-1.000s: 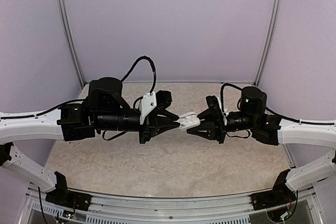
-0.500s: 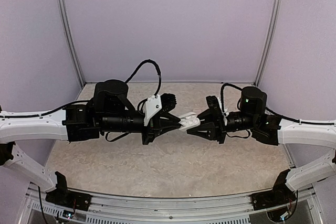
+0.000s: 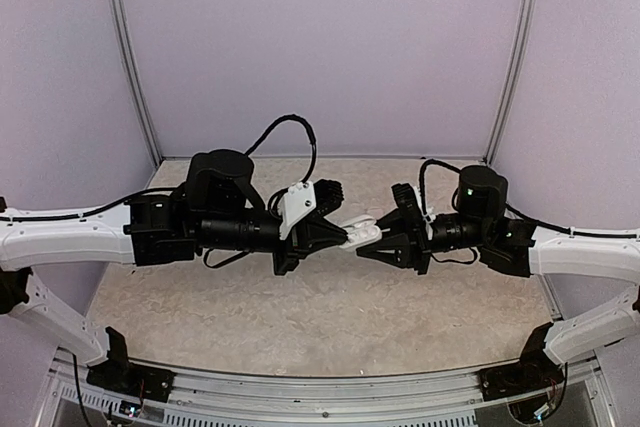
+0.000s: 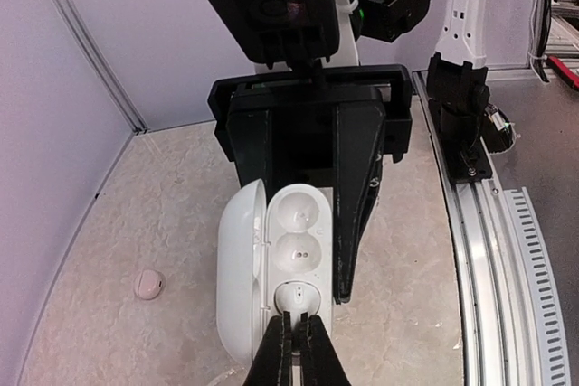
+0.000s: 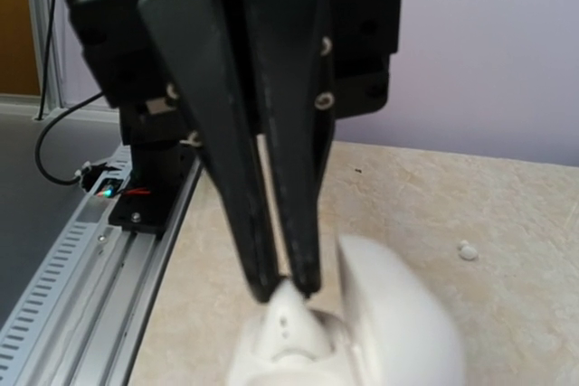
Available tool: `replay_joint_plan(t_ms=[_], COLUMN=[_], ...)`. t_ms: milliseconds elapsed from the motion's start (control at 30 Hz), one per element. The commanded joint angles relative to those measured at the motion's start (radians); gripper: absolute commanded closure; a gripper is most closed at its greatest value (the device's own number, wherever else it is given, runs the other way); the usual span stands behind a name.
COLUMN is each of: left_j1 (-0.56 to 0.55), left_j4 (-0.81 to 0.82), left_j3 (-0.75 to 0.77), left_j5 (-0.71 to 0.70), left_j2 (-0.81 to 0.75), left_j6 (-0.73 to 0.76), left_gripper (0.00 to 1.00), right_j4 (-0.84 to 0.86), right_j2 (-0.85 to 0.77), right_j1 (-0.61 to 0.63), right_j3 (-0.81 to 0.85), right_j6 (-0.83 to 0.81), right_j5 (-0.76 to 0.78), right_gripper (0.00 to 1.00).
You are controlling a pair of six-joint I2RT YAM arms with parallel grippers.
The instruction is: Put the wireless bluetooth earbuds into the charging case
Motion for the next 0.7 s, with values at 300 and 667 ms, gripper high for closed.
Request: replay_joint_plan(t_ms=[300, 667], left_j1=[-0.006, -0.003], left_j4=[-0.141, -0.063], left_j3=[0.091, 0.034], left_j5=[0.018, 0.014], left_j2=[0.118, 0.107], left_j6=[0.019, 0.026], left_gripper=[1.0, 0.97], right_j4=[0.006, 0.033], right_j2=[-0.023, -0.044], right_j1=[0.036, 0.034], right_j3=[0.012, -0.014], right_j6=[-0.026, -0.01], right_j5=[-0.017, -0.002], right_gripper=[1.0, 1.0])
